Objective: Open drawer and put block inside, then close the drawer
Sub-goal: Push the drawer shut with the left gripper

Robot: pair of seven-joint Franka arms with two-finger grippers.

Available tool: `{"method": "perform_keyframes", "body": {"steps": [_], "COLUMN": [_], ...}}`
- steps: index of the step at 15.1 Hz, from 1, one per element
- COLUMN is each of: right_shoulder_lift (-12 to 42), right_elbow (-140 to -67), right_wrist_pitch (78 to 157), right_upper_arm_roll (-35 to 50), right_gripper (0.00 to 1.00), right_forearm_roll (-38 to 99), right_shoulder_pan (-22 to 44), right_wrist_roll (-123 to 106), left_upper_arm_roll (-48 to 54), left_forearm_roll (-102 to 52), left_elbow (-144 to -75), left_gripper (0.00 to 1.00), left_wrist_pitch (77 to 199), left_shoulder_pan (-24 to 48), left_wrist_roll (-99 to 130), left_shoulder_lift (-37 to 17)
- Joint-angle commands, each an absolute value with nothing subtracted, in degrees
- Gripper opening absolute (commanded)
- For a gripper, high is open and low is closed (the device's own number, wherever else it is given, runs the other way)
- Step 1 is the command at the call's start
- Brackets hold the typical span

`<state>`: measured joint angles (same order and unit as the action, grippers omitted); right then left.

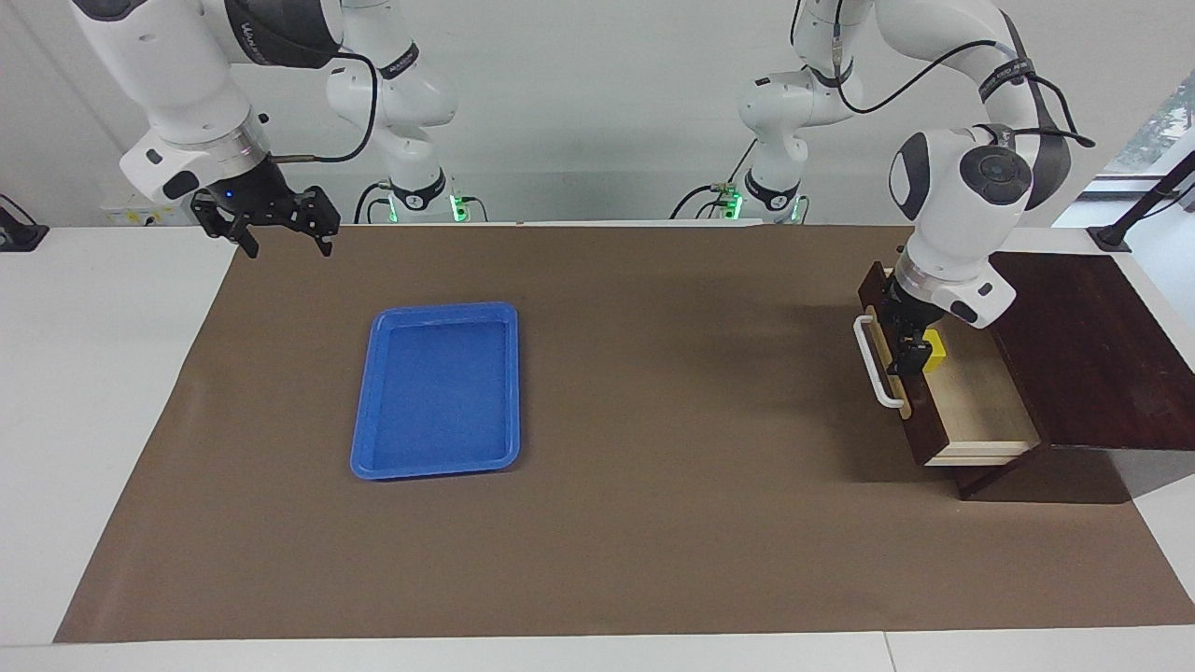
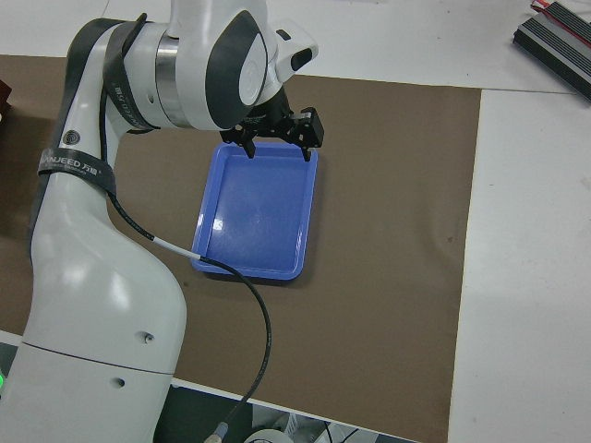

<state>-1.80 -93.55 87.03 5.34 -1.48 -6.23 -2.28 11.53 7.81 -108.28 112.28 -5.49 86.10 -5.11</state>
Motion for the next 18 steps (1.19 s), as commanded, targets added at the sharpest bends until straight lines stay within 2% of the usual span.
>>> {"method": "perform_keyframes", "body": {"steps": [1, 9, 18], "right_shoulder_lift": [-2.81, -2.81, -2.81], "right_elbow": [-94.57, -94.57, -94.57], "right_wrist_pitch": [87.45, 87.45, 87.45], "right_upper_arm_roll": [5.98, 5.89, 5.98], "right_gripper": [1.00, 1.00, 1.00], "right_forearm_roll": [-1.32, -1.32, -1.32], "right_shoulder_pan": [-7.03, -7.03, -7.03], "right_wrist_roll": [-1.32, -1.41, -1.32], "left_upper_arm_roll": [11.51, 11.43, 11.43], "left_forearm_roll": [8.70, 10.28, 11.07], "left_elbow": [-109.69, -108.72, -108.81], "left_gripper": [1.00, 1.00, 1.00], "left_wrist_pitch": [114.61, 114.87, 114.79], "left_shoulder_pan": [-7.03, -13.79, -18.10], "left_wrist_roll": [84.03, 77.35, 73.83], "left_shoulder_lift": [-4.22, -4.48, -4.48]}}
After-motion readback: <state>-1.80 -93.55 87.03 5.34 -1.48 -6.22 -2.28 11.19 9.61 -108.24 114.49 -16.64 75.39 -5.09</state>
